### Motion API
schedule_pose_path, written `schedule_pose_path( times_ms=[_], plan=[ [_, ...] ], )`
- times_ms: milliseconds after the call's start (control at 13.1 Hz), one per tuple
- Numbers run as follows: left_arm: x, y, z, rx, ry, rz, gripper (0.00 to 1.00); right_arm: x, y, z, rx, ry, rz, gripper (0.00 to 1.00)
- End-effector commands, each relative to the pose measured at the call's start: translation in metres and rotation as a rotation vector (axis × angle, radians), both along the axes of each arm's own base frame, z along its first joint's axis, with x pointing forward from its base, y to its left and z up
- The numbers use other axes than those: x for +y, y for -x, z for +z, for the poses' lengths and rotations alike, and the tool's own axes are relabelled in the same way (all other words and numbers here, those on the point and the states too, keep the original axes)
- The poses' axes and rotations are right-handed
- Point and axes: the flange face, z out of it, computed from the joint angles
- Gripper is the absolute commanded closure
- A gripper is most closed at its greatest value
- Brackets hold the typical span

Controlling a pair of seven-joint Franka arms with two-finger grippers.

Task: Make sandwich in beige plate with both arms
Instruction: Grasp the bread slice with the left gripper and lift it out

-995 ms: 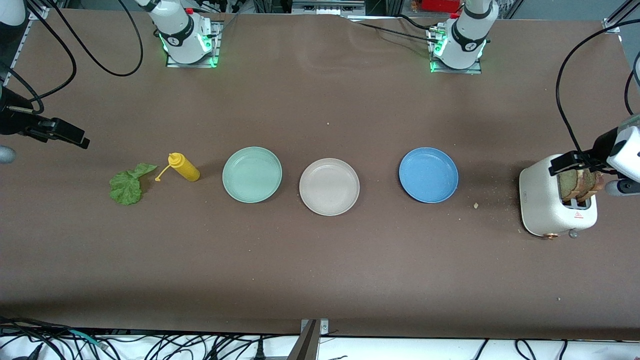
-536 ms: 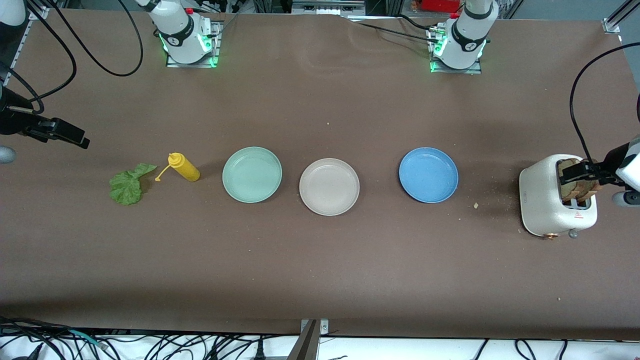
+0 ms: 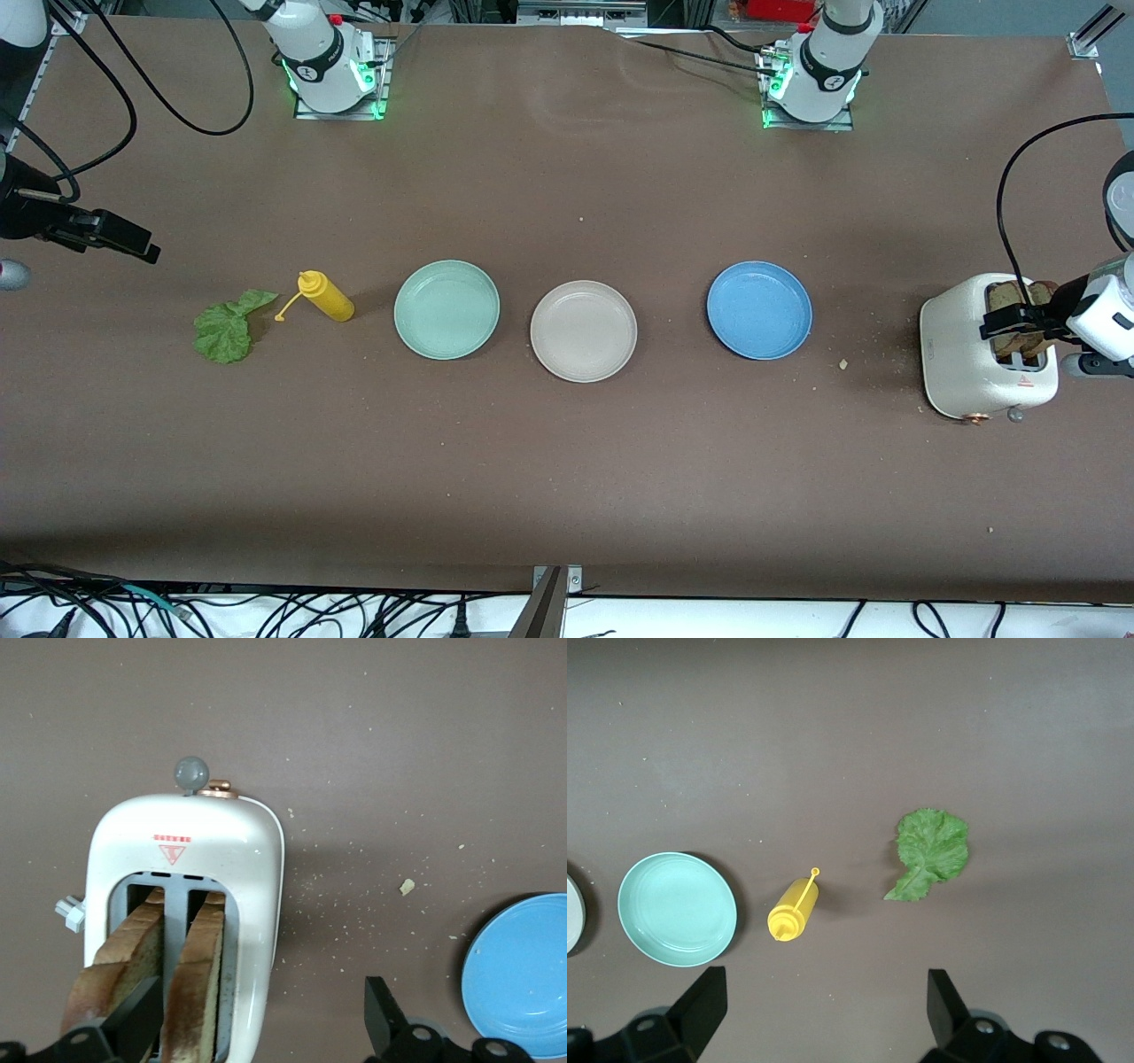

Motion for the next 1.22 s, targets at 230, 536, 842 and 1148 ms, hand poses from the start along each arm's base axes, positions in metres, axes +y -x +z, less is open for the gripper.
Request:
schedule_pose_path(
  times_ms=[230, 536, 842, 1148],
  plan=[
    [0.009, 0.014, -0.018, 0.017, -0.003, -0.020, 0.00, 0.000, 0.006, 0.003, -0.017, 0.017, 0.016, 0.00],
    [0.023, 0.023, -0.036, 0.007, -0.003, -0.036, 0.02, 0.000, 0.006, 0.002, -0.015, 0.017, 0.016, 0.00],
    [0.028, 0.028, -0.041, 0.032, -0.003, -0.053, 0.66, 0.000, 0.007, 0.002, -0.017, 0.017, 0.016, 0.00],
    [0.028, 0.029, -0.025, 0.104, -0.010, -0.217, 1.00, 0.000, 0.007, 0.002, -0.017, 0.017, 0.016, 0.00]
  ],
)
